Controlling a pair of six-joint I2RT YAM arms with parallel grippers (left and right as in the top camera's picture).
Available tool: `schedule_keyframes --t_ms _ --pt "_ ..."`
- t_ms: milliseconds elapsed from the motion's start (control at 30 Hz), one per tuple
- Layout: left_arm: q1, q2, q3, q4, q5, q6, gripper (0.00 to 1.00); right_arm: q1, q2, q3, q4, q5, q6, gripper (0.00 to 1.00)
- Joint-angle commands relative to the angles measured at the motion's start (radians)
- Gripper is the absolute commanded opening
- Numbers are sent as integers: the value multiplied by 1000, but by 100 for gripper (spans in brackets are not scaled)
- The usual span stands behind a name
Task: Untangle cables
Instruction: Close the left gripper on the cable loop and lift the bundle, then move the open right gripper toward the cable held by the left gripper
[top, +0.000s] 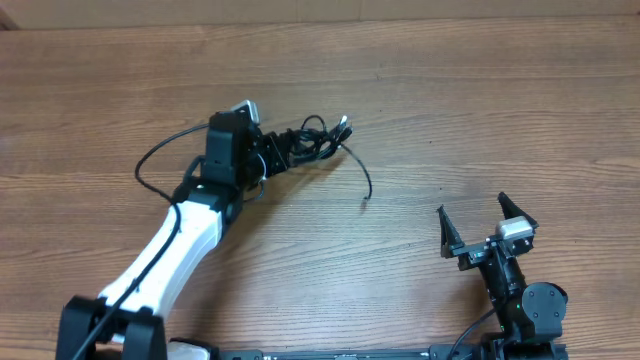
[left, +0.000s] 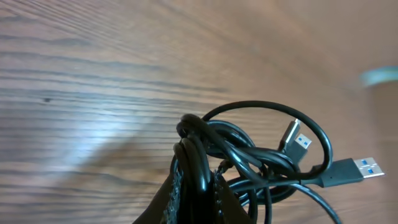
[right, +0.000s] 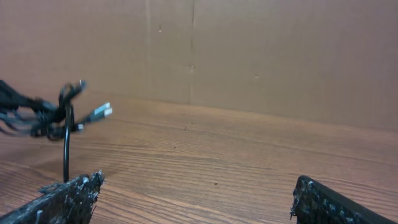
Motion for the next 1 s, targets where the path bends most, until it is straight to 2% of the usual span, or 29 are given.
schedule_keyframes --t_ms 0,233,500,667,733,767,900,967 --pt "1 -58 28 -3 89 -167 4 -3 -9 -10 2 5 5 100" --pt "38 -77 28 -10 306 -230 4 -3 -9 -10 3 5 5 100" --pt "113 -77 28 -88 436 -546 4 -3 -9 -10 6 -11 6 100" --pt "145 -77 28 -105 471 -743 4 -3 -9 -10 53 -166 24 100" --pt "147 -77 28 -105 480 -800 4 -3 -9 -10 73 -257 84 100" --pt "147 -77 28 -105 489 -833 4 -3 -9 -10 71 -293 162 100" --pt "145 -77 28 -100 489 -851 4 -3 -8 -10 13 -347 441 100" --pt "145 -77 28 -100 489 -856 4 -3 5 -10 25 -420 528 100"
